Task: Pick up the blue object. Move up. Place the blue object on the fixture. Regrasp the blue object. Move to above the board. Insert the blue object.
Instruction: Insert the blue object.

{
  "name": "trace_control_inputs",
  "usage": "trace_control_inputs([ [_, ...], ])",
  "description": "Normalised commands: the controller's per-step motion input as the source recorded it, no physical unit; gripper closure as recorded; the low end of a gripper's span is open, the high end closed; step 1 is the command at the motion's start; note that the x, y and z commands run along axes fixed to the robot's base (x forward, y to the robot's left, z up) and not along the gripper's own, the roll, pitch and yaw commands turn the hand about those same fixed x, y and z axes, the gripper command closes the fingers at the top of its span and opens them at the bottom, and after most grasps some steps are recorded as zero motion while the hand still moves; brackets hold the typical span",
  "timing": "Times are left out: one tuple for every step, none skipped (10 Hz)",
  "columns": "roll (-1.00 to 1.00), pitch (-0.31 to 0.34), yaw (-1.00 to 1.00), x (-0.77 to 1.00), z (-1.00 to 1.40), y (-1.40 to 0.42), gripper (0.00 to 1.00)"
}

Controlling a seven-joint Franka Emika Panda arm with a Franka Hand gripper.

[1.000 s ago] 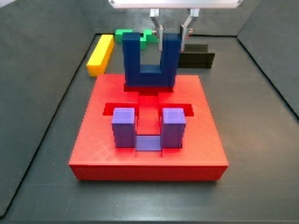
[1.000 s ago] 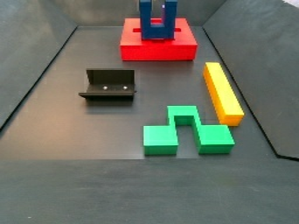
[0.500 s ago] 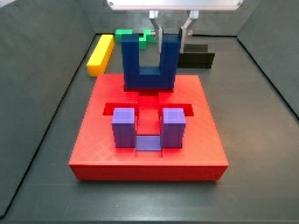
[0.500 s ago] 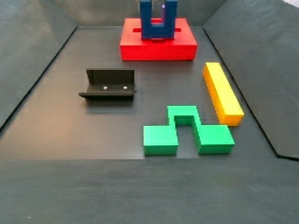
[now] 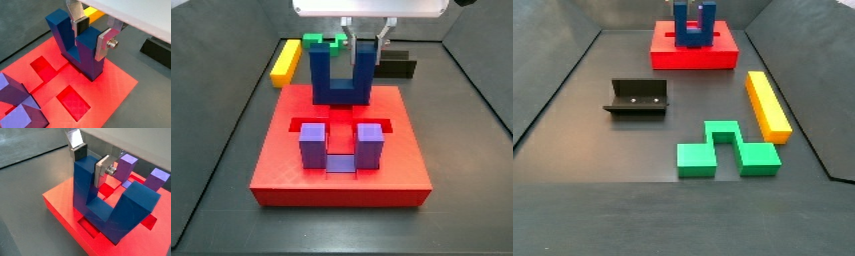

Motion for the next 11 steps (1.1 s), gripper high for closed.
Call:
trace_control_inputs([
  [-0.04, -0.021, 0.05, 0.07, 0.00, -0.03, 1.00],
  [-0.09, -0.026, 0.18, 0.10, 0.01, -0.12, 1.00],
  [-0.10, -0.066, 0.05, 0.00, 0.00, 0.00, 1.00],
  [-0.08, -0.106, 0.00, -0.03, -0.12, 0.00, 1.00],
  [-0.05, -0.083, 0.00, -0.06, -0.14, 0.00, 1.00],
  [-0.03, -0.094, -0.08, -0.08, -0.27, 0.07, 1.00],
  [-0.01, -0.089, -0.11, -0.07, -0.28, 0.04, 1.00],
  [-0.09, -0.107, -0.15, -0.11, -0.11, 0.10, 1.00],
  [-0.22, -0.163, -0.07, -0.10, 0.00, 0.06, 1.00],
  [-0.25, -0.196, -0.02, -0.11, 0.05, 0.00, 1.00],
  [-0.17, -0.140, 0.00, -0.03, 0.00, 0.00, 1.00],
])
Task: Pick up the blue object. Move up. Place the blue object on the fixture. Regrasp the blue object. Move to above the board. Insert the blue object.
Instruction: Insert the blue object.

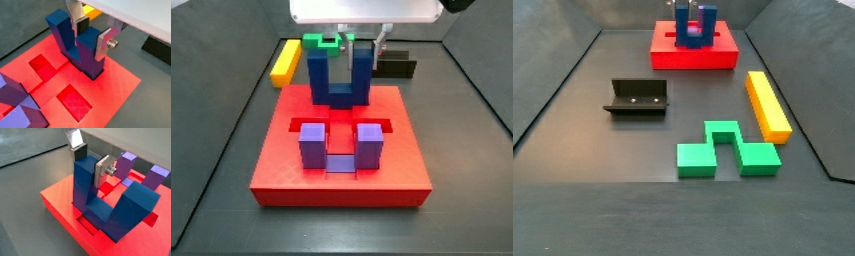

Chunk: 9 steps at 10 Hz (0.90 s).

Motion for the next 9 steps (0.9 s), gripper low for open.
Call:
trace_control_inputs([
  [-0.05, -0.107, 0.00, 0.03, -0.19, 0.01, 1.00],
  [0.00, -0.123, 0.00, 0.02, -0.45, 0.01, 1.00],
  [0.00, -0.081, 0.00, 0.12, -0.68, 0.00, 1.00],
  [0.04, -0.023, 0.00, 0.21, -0.78, 0.03, 1.00],
  [0.06, 0.000, 0.00, 0.21, -0.83, 0.01, 1.00],
  [0.12, 0.000, 0.00, 0.26, -0.92, 0.00, 1.00],
  [0.10, 0.000, 0.00, 0.18, -0.75, 0.00, 1.00],
  [-0.08, 0.103, 0.00, 0.00, -0.20, 0.00, 1.00],
  [-0.10, 0.037, 0.00, 0.00, -0.14, 0.03, 1.00],
])
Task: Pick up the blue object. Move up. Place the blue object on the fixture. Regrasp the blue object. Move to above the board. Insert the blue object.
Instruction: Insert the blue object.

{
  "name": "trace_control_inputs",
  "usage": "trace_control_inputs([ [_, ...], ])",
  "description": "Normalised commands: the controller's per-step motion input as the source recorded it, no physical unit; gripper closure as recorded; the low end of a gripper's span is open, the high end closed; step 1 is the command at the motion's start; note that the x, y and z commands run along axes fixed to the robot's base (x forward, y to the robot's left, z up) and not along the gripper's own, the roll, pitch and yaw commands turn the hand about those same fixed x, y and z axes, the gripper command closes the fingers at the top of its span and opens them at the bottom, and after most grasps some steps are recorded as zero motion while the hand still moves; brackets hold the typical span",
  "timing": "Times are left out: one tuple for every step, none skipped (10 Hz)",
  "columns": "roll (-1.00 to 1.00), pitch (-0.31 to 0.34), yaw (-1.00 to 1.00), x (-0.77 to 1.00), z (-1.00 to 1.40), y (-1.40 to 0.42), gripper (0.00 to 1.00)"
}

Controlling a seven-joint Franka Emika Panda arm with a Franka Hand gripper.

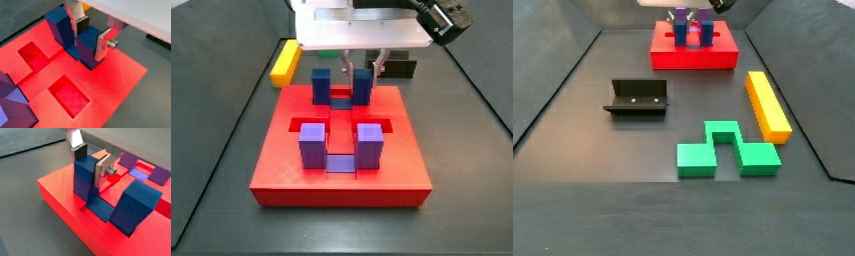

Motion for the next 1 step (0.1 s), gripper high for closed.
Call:
trace_control_inputs([
  [-0.09, 0.000, 0.05, -0.15, -0.11, 0.06, 1.00],
])
